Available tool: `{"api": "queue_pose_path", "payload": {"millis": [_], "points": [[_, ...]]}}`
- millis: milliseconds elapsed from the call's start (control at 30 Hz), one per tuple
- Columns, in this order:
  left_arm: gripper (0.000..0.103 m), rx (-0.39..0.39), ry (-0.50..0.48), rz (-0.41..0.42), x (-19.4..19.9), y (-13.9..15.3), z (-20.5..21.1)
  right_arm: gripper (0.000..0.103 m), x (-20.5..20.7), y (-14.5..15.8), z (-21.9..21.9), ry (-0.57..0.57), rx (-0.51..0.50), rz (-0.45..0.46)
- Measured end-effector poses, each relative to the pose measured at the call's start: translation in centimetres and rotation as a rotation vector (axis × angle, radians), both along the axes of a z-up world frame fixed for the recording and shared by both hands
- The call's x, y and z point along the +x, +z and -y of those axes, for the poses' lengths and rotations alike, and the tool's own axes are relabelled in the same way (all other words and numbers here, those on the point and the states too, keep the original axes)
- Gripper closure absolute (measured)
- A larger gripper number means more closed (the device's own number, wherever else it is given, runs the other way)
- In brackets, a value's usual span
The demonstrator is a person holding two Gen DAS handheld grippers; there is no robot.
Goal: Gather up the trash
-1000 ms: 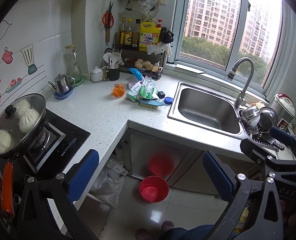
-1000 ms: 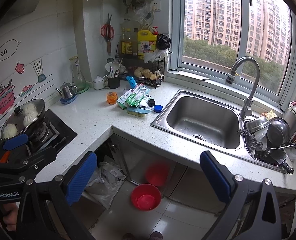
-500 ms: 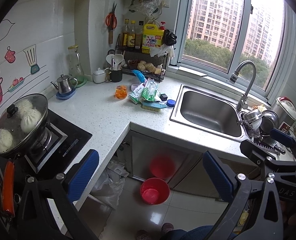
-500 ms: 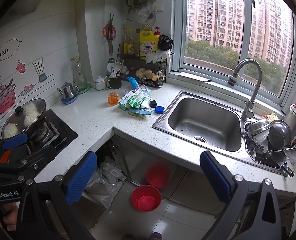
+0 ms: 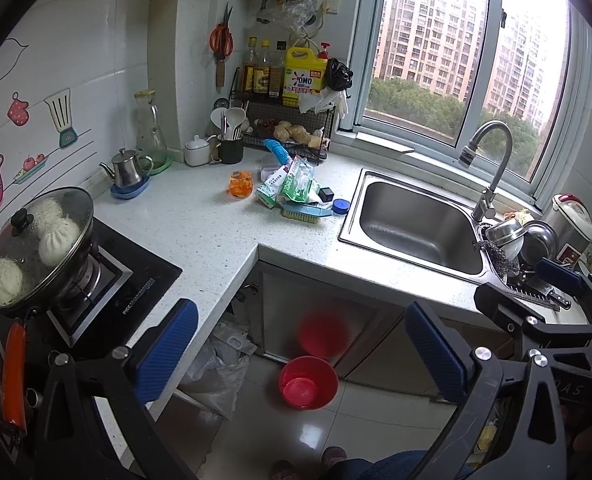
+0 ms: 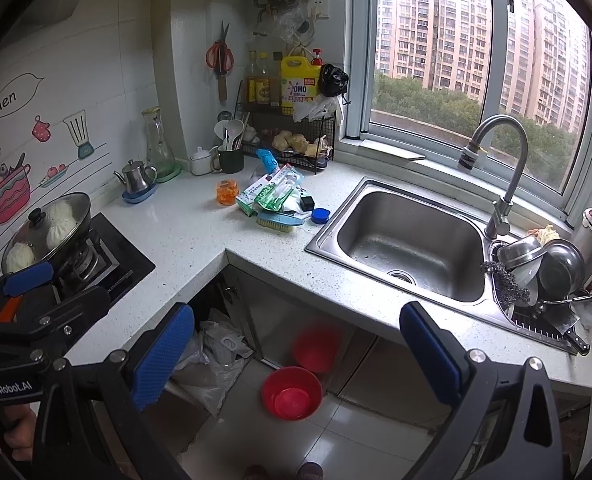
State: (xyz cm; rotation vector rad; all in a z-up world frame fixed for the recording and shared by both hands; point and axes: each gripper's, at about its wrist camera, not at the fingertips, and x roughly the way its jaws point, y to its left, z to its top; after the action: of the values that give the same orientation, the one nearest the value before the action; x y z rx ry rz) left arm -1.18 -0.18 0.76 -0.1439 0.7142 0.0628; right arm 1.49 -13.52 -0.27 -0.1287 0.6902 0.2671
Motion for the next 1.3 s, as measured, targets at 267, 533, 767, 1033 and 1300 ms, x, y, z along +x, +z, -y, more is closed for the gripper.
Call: {"api": "queue_pose_path", "payload": {"millis": [267, 533, 767, 1033, 1300], "points": [[0.000, 0.008, 0.006, -0.001, -0.1, -0.1, 0.1, 0.000, 0.1, -0.1, 0.0, 0.005, -0.002, -0.008], [0.000, 0.010, 0.006, -0.004, -0.2, -0.2, 0.1, 0.000, 0.2, -0.2, -0.1, 0.007, -0.007, -0.009], [0.000, 0.019, 0.007, -0.007, -0.1, -0.2, 0.0, 0.000, 0.3, -0.2, -0.3, 0.012, -0.009, -0.015], [0.000, 0.028, 0.028, -0.015, 0.4, -0.3, -0.7, 0.000, 0.6, -0.2, -0.5, 0.003, -0.019, -0.018], [0.000, -0.015, 0.026, -0.026, 1.4, -0.3, -2.0, 0.000, 1.6, -0.5, -0.5, -0.019, 0.000, -0.042]]}}
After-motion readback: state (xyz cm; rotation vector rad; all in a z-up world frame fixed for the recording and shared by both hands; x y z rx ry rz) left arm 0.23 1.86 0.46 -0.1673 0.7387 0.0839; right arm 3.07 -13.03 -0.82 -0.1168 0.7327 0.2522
